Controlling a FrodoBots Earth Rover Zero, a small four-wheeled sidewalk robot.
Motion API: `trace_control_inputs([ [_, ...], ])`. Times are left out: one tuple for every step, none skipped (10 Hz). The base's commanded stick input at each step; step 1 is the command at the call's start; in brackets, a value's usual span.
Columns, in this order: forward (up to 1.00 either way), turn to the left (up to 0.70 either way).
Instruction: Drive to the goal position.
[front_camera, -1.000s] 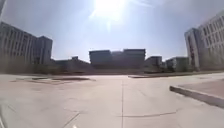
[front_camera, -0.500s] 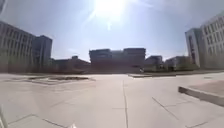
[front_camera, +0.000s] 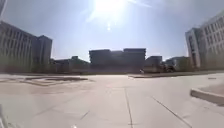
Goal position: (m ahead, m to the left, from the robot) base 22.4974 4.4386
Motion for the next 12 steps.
trace_control_inputs([
  [1.00, 0.05],
  [1.00, -0.05],
  [1.00, -0.35],
  [1.00, -0.35],
  [1.00, -0.35],
  [1.00, -0.21],
  [1.00, 0.05],
  [1.00, 0.05],
  [1.00, 0.05],
  [1.00, 0.05],
  [1.00, 0.05],
  [1.00, 0.05],
])
